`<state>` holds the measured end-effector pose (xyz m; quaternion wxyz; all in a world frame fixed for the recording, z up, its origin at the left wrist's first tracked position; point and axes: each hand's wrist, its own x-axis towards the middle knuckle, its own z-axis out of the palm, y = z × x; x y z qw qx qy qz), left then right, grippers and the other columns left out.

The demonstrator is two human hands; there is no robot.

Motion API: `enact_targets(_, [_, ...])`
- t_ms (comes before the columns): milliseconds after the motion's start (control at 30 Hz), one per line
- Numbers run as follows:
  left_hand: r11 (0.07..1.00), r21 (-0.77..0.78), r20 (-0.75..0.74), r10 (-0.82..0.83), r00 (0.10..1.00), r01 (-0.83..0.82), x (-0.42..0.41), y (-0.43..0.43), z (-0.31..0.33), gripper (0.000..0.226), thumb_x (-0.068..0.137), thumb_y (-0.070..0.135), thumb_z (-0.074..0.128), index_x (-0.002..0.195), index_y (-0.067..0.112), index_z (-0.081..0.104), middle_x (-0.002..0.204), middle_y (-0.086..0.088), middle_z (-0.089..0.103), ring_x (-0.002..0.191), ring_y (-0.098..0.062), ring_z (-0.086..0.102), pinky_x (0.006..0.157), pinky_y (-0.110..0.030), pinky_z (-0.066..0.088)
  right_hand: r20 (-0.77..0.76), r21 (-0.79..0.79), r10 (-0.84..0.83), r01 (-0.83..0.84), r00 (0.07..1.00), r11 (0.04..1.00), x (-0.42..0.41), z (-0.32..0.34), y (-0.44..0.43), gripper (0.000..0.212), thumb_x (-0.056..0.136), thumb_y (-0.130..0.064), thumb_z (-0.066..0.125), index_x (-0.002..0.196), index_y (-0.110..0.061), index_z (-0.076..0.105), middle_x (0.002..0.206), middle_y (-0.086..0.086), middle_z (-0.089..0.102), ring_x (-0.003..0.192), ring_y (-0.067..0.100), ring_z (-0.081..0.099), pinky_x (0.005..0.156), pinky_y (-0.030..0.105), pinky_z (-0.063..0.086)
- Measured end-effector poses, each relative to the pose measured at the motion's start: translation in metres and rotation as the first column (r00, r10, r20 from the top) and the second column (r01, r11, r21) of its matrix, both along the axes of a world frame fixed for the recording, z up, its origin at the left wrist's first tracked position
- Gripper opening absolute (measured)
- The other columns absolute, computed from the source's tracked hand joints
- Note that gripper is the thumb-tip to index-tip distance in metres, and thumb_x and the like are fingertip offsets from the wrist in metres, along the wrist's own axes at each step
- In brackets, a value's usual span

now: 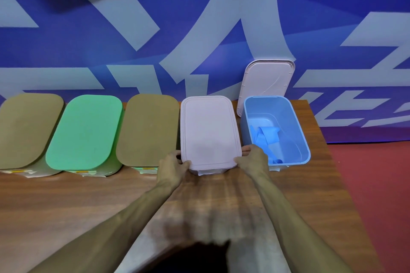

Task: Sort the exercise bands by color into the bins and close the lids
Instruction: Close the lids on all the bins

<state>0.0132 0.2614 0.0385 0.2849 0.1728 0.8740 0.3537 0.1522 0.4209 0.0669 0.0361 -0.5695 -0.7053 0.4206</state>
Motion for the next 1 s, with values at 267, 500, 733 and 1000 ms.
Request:
enact_targets(267, [1.000, 0.025, 0.017, 0.007, 1.000, -0.008, -0.003, -0.002, -0.006, 0.028, 0.078, 0.014, 0.067, 0.105, 0.013, 0.064, 0.077, -0.006, 0.070, 0.071, -0.028, 0.069, 0.070, -0.045, 0.058, 0.007, -0.026, -0.006, 0.006, 1.000, 1.000, 0.001, -0.004, 0.000, 0.035, 0.079, -0.006, 0.069, 0.111, -0.006, 0.057, 0.112, 0.009, 0.064, 0.096, 0.017, 0.056, 0.077, 0.023, 0.044])
enact_targets(500, [1.000, -0.004, -0.001, 0.005, 1.000, -0.005, -0.004, 0.000, -0.009, 0.027, 0.078, 0.012, 0.069, 0.104, 0.012, 0.064, 0.077, -0.007, 0.070, 0.072, -0.028, 0.069, 0.070, -0.044, 0.058, 0.050, -0.052, -0.003, 0.005, 0.999, 0.999, 0.000, -0.009, 0.005, 0.036, 0.075, -0.002, 0.072, 0.107, -0.007, 0.057, 0.111, 0.010, 0.064, 0.092, 0.017, 0.056, 0.075, 0.023, 0.045])
enact_targets(733, [0.934, -0.246, -0.025, -0.274, 0.961, 0.260, -0.019, 0.005, 0.010, 0.020, 0.085, 0.025, 0.059, 0.093, 0.007, 0.061, 0.079, -0.010, 0.068, 0.062, -0.028, 0.069, 0.065, -0.038, 0.057, 0.270, -0.014, 0.278, -0.285, 0.922, 0.958, -0.010, -0.001, 0.018, 0.027, 0.080, -0.006, 0.063, 0.106, -0.004, 0.055, 0.104, 0.011, 0.058, 0.098, 0.026, 0.057, 0.069, 0.029, 0.043])
enact_targets(1000, [0.891, -0.148, -0.112, -0.446, 0.888, 0.429, -0.045, 0.069, 0.087, 0.020, 0.091, 0.017, 0.052, 0.107, 0.012, 0.062, 0.084, -0.009, 0.073, 0.066, -0.023, 0.068, 0.058, -0.021, 0.050, 0.339, 0.240, 0.386, -0.476, 0.858, 0.846, -0.032, 0.044, 0.075, 0.019, 0.080, -0.018, 0.056, 0.095, -0.011, 0.066, 0.099, 0.011, 0.067, 0.096, 0.032, 0.061, 0.075, 0.032, 0.049])
